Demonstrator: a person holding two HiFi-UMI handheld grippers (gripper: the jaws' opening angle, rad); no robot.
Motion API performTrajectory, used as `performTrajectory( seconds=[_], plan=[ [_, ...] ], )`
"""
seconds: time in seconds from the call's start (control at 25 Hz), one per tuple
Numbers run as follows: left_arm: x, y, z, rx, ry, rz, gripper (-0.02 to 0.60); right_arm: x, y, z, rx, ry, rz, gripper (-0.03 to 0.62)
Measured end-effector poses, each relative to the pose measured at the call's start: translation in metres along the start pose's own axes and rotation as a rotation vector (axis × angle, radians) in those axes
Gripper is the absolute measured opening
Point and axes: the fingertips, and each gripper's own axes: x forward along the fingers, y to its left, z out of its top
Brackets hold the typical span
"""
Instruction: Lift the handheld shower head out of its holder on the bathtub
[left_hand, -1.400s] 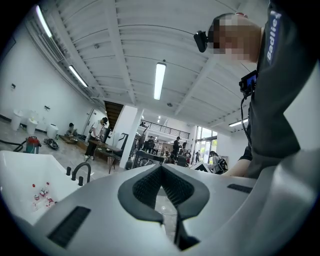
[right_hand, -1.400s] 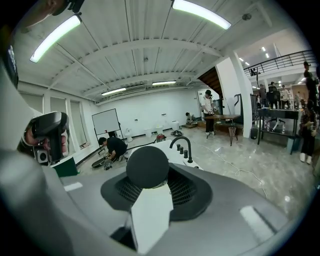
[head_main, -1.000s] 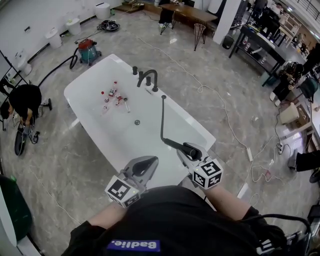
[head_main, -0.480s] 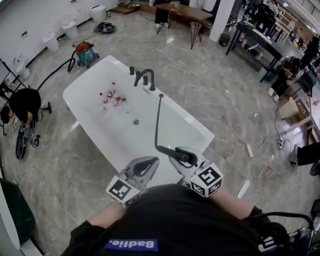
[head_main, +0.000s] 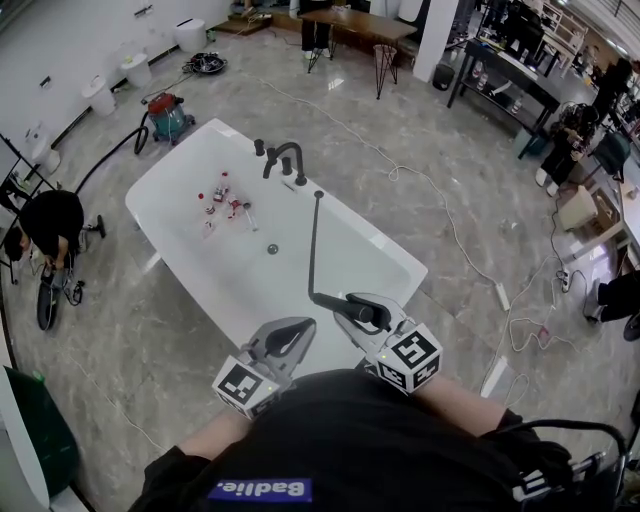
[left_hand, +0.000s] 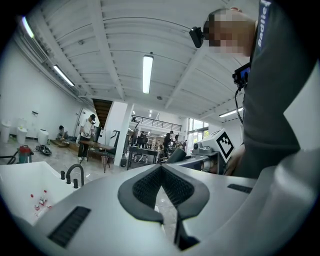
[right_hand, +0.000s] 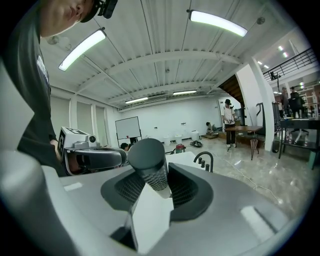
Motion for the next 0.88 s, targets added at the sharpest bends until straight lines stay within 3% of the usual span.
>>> performTrajectory(
  seconds=[0.88],
  plan=[
    [0.012, -0.002, -0.001, 0.006, 0.023, -0.028, 0.003, -0.003, -0.006, 0.002, 0.042, -0.015, -0.001, 0.133]
  ],
)
